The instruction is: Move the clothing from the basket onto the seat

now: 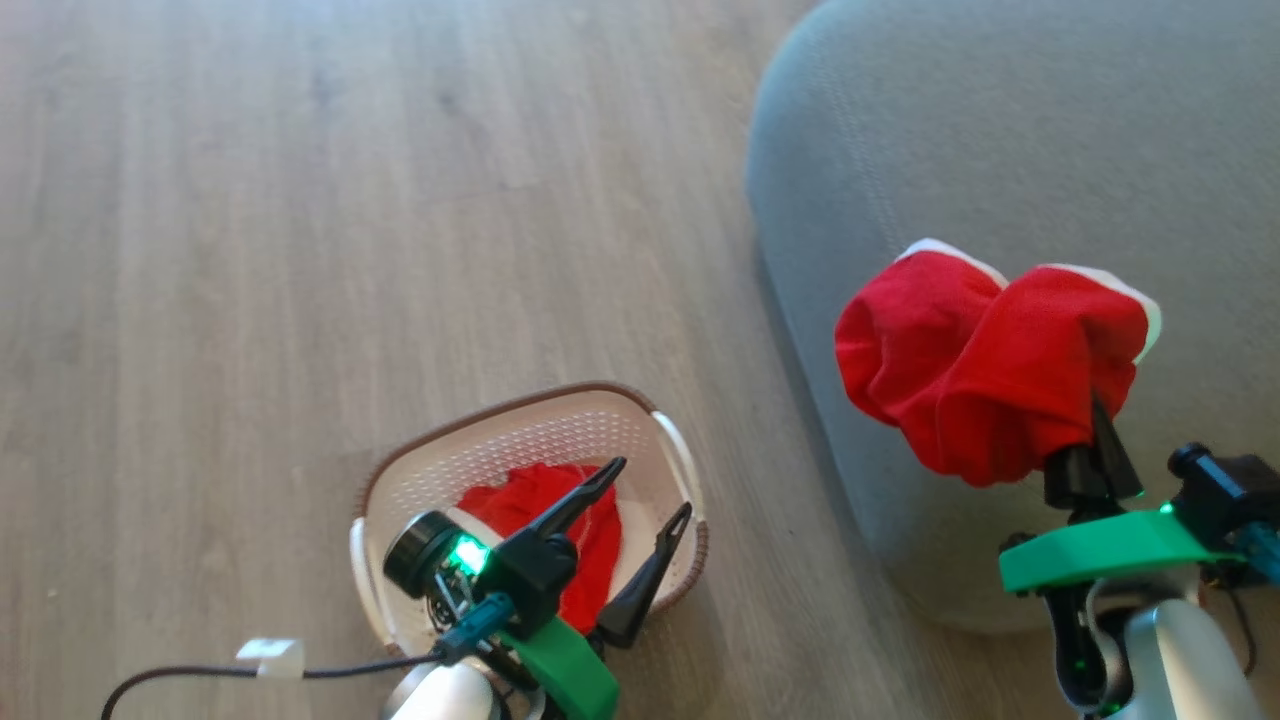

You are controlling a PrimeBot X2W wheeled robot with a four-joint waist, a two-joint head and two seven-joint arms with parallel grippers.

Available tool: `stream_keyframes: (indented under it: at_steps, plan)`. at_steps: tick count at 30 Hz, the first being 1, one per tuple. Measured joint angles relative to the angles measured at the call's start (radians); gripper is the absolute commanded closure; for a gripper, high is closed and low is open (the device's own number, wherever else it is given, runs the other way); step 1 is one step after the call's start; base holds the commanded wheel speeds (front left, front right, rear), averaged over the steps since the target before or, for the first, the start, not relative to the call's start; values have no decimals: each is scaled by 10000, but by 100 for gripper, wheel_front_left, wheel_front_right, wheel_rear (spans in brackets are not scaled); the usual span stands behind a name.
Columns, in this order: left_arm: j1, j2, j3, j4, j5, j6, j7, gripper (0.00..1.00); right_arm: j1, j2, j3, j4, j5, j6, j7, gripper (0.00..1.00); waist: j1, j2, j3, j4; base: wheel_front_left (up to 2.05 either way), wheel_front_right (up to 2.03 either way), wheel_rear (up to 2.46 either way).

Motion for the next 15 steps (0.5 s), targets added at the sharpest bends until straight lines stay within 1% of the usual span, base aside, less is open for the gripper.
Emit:
stream_keyframes:
  at_steps: [4,9,15]
  plan:
    - [-314,192,-326,-33,272,-2,0,0,-137,2,-100,-109,38,0,0,100,0,0,190,-551,0,0,0]
    - [-360,217,-502,-167,102,-2,0,0,-149,8,-167,-190,194,0,0,100,0,0,432,-1306,0,0,0]
    - [-516,458,-633,-314,102,-2,0,0,-158,17,-222,-305,366,0,0,100,0,0,699,-2223,0,0,0]
